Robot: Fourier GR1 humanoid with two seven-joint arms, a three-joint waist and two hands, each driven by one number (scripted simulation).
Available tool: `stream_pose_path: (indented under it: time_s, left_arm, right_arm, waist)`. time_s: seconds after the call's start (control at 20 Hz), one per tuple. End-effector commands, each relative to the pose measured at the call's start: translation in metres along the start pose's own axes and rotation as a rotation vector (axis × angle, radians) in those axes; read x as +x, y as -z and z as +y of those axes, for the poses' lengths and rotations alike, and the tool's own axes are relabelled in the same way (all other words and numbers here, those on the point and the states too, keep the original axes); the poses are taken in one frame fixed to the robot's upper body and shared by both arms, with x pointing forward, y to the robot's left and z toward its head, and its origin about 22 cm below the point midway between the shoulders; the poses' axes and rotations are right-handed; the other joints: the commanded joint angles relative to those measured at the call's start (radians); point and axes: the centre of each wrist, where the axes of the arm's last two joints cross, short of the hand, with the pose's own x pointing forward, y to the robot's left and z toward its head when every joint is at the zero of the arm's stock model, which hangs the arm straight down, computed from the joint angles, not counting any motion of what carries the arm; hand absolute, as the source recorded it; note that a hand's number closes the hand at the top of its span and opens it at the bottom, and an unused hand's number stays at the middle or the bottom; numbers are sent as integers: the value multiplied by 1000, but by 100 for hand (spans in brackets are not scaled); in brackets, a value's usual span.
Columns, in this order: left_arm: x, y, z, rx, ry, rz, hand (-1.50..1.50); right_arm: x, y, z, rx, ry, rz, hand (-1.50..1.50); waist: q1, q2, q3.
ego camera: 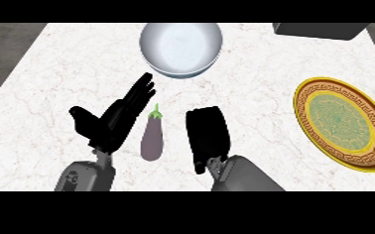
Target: Pick the cupcake from the plate and place it in the bowl
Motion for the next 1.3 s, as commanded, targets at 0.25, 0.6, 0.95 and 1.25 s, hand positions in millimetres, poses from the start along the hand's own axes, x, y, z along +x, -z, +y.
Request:
stream_pose_path:
  time_s: [0.25, 0.6, 0.95, 1.25]
  left_arm:
    - [-6, 4, 3, 7, -1, 26, 0]
    - [2, 3, 15, 38, -2, 19, 0]
    - [-10, 3, -1, 27, 14, 14, 0]
    - [2, 2, 13, 35, 7, -1, 0]
  right_arm:
    - [70, -36, -72, -256, 110, -11, 150]
    - [102, -46, -129, -416, 108, 24, 150]
    - [117, -26, -184, -483, 221, 37, 150]
    - [122, 7, -206, -508, 219, 99, 150]
  waist:
    - [-9, -8, -1]
    - [-32, -15, -2]
    - [-41, -7, -2]
    - [-42, -2, -2]
